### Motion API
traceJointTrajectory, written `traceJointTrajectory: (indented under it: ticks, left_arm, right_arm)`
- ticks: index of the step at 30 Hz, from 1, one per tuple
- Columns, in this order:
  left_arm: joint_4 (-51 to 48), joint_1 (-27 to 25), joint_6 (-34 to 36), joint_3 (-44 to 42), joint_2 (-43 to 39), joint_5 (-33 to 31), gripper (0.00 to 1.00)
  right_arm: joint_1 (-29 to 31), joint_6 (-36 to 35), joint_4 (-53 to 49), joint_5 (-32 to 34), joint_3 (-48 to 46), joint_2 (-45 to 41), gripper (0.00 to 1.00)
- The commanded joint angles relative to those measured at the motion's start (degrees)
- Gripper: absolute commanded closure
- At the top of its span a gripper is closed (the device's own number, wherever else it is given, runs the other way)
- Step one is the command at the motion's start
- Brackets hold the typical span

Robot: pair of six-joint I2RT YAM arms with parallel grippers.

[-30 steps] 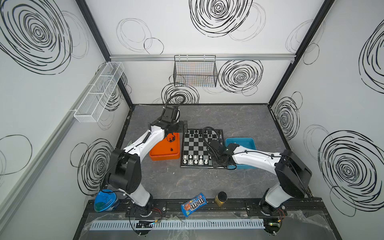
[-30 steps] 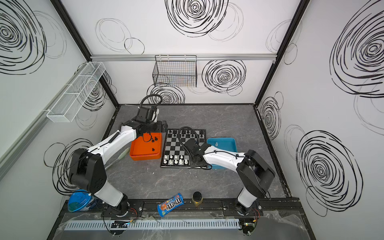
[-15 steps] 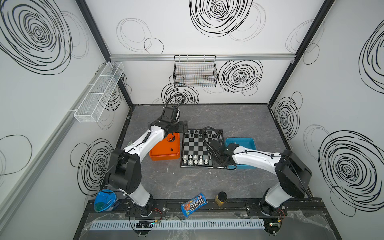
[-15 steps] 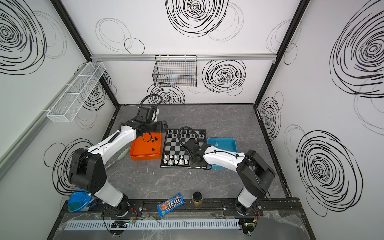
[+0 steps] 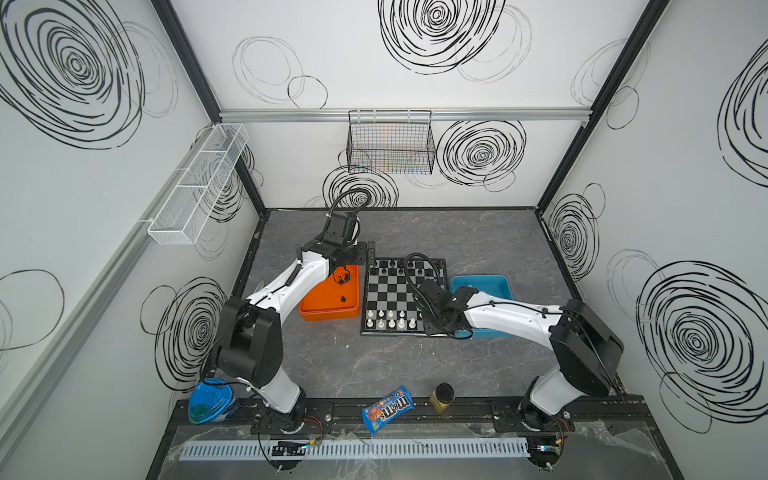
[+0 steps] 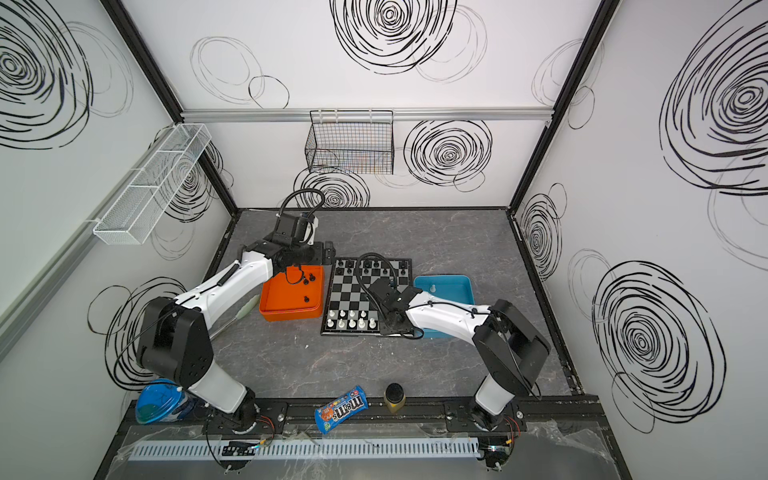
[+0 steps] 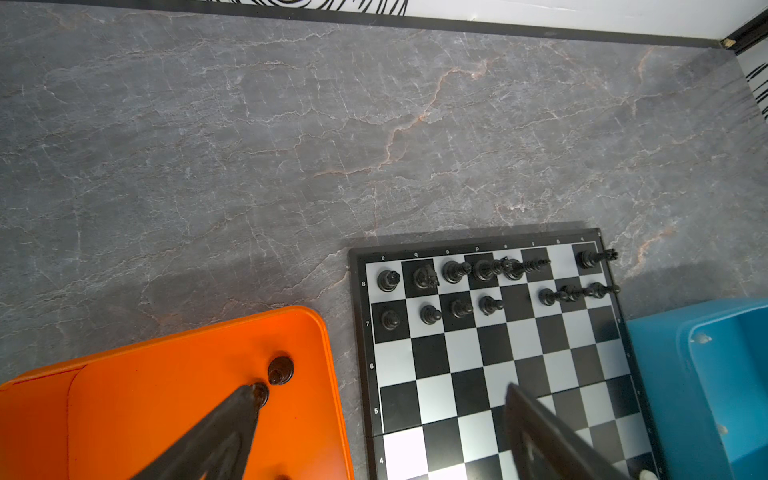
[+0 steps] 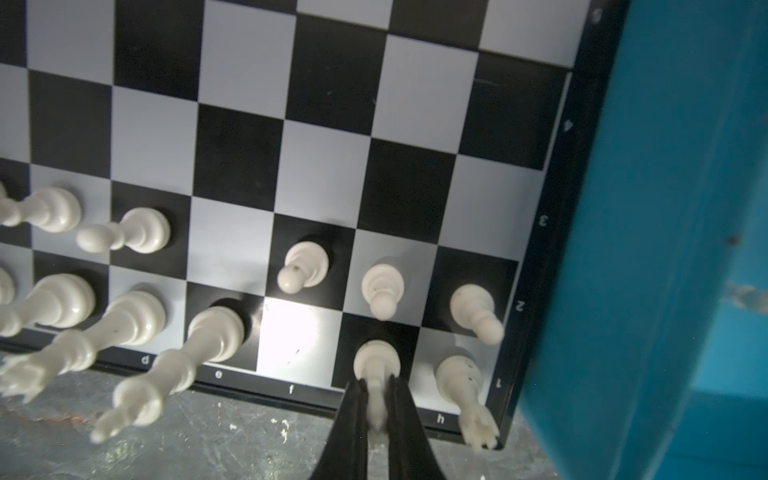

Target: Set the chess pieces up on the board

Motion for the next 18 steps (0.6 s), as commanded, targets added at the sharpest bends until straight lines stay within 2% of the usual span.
traceJointTrajectory:
  ticks: [1, 18]
  left_arm:
    - [0.3, -0.2, -0.1, 0.8, 0.6, -0.1, 0.04]
    - [0.3, -0.3, -0.1, 0.8, 0.7, -0.1, 0.04]
  right_arm:
    - [0.4, 0.1, 0.0, 0.7, 0.5, 0.1, 0.89]
    - [0.4, 0.2, -1.9, 1.1, 0.6, 0.4, 0.9]
